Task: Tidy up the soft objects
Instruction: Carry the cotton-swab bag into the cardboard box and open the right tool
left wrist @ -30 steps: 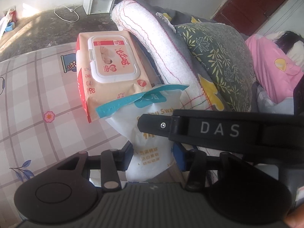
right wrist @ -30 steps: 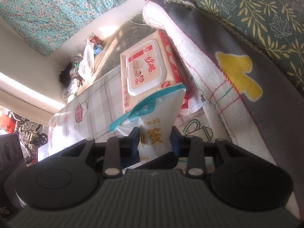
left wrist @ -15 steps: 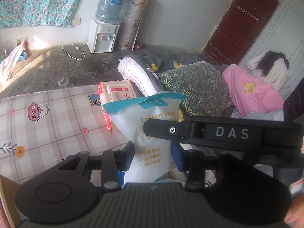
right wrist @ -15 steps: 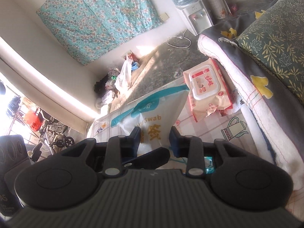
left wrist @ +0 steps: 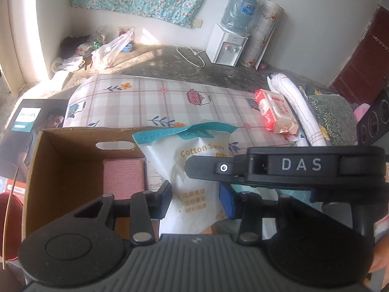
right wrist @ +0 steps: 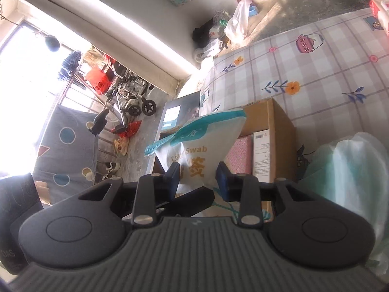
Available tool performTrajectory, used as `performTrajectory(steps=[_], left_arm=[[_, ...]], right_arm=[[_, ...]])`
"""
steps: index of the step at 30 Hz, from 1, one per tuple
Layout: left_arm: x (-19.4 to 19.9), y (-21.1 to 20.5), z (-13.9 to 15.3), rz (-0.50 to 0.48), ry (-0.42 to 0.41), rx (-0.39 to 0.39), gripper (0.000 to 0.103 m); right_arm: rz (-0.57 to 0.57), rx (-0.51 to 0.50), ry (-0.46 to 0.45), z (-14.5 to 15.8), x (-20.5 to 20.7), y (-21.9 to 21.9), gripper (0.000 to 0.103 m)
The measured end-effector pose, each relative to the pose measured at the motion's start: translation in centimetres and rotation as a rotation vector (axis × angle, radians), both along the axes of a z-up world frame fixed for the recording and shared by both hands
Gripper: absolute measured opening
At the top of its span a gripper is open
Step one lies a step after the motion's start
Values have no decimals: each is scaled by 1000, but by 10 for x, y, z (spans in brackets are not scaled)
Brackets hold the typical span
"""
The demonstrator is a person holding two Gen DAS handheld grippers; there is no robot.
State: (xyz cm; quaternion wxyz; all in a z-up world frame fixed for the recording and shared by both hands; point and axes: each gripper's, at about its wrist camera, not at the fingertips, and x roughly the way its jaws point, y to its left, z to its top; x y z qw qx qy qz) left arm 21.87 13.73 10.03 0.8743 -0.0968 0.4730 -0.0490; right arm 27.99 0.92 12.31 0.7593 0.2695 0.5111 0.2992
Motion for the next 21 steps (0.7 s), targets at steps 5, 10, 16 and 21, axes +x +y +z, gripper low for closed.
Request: performTrajectory(steps=[5,10,16,21], left_arm=[[-3,71,-32,101,81,16,43],[18,111,-61,124,134,55,43],[52,126,-93,139,151,177,54],[54,134,-102,153,150,147,58]], right_arm=[[65,-3,102,-34,0,92,32],[46,21,197,-73,24,135,33],[-49,81,314,-127,63,151,33],[-63,65,305,-137,70,144,34]])
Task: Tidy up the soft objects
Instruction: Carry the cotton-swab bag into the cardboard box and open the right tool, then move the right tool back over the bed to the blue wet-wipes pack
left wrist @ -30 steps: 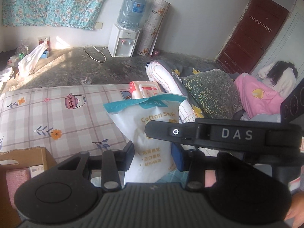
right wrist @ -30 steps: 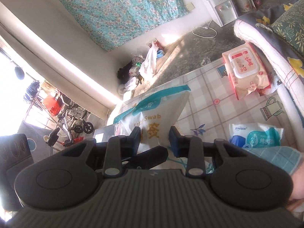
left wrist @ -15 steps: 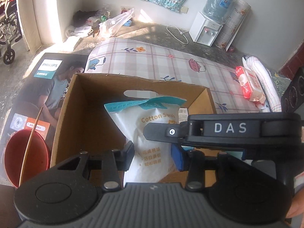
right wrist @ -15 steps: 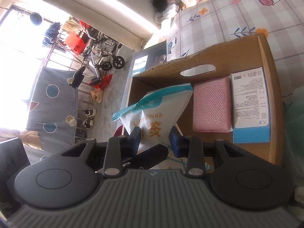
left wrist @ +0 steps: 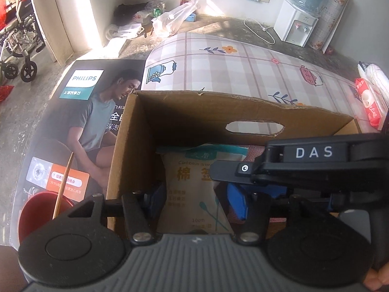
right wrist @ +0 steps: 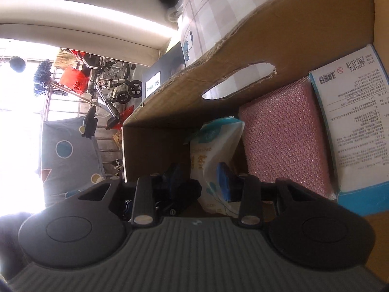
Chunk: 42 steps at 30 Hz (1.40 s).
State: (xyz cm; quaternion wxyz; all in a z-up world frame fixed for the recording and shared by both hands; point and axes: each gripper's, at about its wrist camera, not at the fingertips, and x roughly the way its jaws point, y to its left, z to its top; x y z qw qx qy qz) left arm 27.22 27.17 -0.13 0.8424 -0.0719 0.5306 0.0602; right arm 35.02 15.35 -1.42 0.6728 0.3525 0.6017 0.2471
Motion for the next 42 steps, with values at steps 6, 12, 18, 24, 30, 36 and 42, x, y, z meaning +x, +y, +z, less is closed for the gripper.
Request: performTrajectory(steps=[6,12,18,24,30,36,42], left_arm=[[-12,-5,3,-31,-2,2,51],[4,-10,-30,-11,73,0,43],[7,-14,-40,12,98,-12,45],[-12,-19,-13,50,34,-26,73],[-49,-41,39,56,-69,-75,80],[-76,-97,79,-54,-160,-110,82],[-86,-169,93,-202,-174,-138,82]], right_arm=[[26,-29,-146,45,-9,-25,34],[56,-10,-289,90,-43,-76,34],[59,-4,-355,105,-94,-134,34],[45,-3,-406,102,-145,-168,38],[5,-61,-523,107,-196,-197,44],[-32,-155,-617,112,-231,-224,47],[-91,-236,-665,112,-264,-263,48]])
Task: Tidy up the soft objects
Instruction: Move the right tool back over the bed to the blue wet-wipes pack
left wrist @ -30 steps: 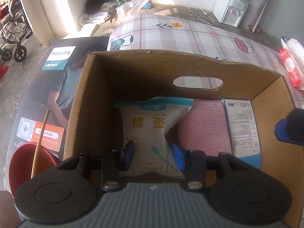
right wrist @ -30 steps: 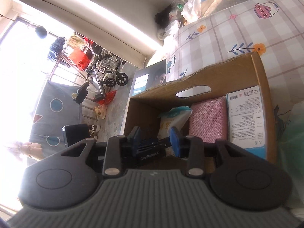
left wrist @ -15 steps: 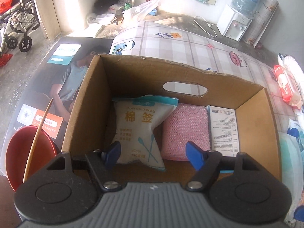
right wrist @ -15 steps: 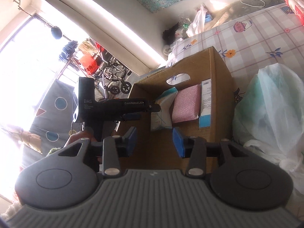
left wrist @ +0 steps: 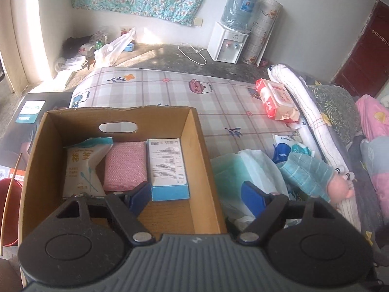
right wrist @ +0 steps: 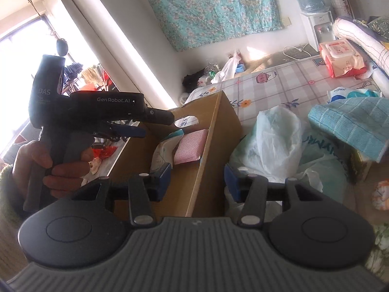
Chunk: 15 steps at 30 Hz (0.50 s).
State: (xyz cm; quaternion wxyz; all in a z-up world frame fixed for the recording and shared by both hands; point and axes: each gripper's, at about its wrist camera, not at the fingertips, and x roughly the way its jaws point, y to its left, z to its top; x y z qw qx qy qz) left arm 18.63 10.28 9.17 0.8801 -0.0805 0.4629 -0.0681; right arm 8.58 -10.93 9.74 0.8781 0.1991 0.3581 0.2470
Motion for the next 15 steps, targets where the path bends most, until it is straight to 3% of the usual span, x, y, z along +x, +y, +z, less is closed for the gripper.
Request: performTrajectory(steps=[9,15], left_arm=[[-11,-101,0,-173,-19,-52,82],[-1,-150,-11,-234,-5,-30,82]], right_arm=[[-119,-68,2,-30,-33,-53,49],[-180,-116,28,-49,-39,-85,49]])
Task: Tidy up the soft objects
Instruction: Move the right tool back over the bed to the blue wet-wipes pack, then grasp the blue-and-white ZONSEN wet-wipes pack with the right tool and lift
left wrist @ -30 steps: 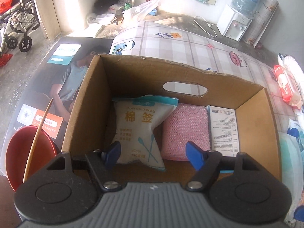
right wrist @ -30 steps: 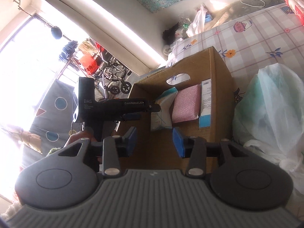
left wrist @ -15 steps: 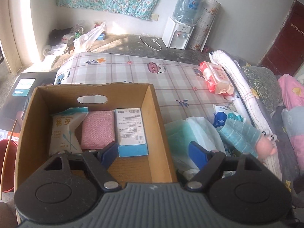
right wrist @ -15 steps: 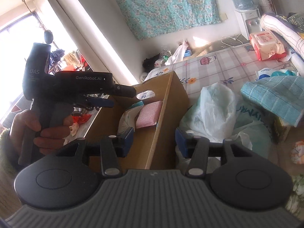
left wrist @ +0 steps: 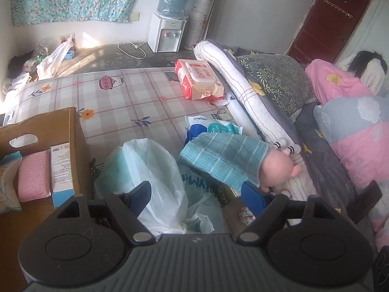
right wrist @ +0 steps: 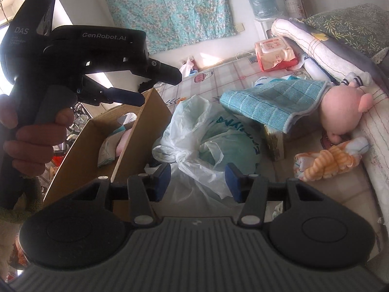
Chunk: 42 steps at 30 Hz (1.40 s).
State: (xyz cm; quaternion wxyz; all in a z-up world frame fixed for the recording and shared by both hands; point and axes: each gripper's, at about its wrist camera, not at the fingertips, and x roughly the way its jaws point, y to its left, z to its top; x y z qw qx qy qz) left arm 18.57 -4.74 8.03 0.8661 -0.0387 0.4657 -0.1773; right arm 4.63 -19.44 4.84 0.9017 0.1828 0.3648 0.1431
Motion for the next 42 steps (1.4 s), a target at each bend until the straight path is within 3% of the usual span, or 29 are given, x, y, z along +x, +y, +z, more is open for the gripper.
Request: performTrajectory(steps=[5,9,16,19,21,25,29,34,38,42], left_arm=[[19,-26,-4,-16,-17,24,81],[49,-43,-7,-11,-25,30,77],[118,-58,-33,-12,12,57,64],[151,-54,-57,2,87,62,57],[169,-51,-73,14,149,49,52],[204,-48,-106,27,270,-2,52],[223,-50,-127,30,325,-25,52],[237,-54,-144,19,364,-46,52],[242,-52,-151,17,377,-79,52],[245,-51,-156,19,389,-89,52]], right_arm=[[-30,-34,1,-4,5,-22,49],[-44,-81,-28,11,21,-42,49],[-71,-87,-38,46,104,-98,49],[-68,-50,53,47,165,-122,49],[-69,2,168,34,213,-135,49],[-100,37,379,-11,288,-141,49],[-131,22,552,-62,334,-134,49],[-132,25,634,-95,362,-126,54],[-153,50,637,-93,370,-126,53],[-183,12,627,-88,365,-129,55]])
